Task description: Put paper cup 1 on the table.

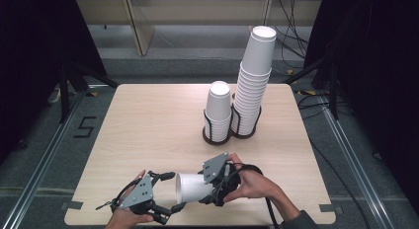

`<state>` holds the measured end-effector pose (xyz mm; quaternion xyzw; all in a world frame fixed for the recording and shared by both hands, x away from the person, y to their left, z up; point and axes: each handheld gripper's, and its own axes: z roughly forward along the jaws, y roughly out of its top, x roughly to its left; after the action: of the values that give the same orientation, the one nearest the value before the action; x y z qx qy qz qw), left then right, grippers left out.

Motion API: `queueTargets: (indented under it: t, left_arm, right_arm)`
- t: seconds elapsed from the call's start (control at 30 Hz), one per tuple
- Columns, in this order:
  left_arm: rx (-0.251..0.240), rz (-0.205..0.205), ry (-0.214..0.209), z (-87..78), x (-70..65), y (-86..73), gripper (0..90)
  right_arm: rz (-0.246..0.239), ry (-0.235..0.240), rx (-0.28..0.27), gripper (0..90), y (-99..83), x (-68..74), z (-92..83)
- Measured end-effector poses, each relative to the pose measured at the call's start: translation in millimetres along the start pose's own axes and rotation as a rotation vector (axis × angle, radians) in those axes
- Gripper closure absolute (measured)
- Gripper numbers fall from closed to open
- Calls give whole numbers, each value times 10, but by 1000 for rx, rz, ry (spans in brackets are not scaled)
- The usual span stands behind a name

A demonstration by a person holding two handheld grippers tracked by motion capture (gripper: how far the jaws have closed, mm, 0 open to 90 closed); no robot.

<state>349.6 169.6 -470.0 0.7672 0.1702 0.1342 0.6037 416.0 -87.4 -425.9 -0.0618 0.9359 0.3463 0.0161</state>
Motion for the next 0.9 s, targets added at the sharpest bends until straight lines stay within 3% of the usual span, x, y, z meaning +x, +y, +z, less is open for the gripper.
queueTargets:
  t: [0.07, 0.2, 0.47, 0.57, 0.67, 0.9]
  left_arm:
    - [-25, -50, -4, -2, 20, -8, 146]
    - [-35, -79, 1, 12, 34, -32, 144]
    - [-20, -81, 3, 20, 17, -23, 130]
    - [-28, -85, -4, 40, -9, -15, 108]
    - [-43, -116, -18, 55, -12, -12, 93]
    - [-81, -111, -13, 62, -36, 8, 70]
  right_arm:
    - [26, 1, -45, 235, -40, -38, -49]
    - [60, 15, -100, 235, -74, -69, -103]
    - [48, 20, -131, 234, -66, -56, -115]
    - [31, 35, -149, 233, -39, -38, -86]
    - [26, 45, -160, 233, -21, -27, -76]
    - [31, 59, -170, 231, 1, -17, 13]
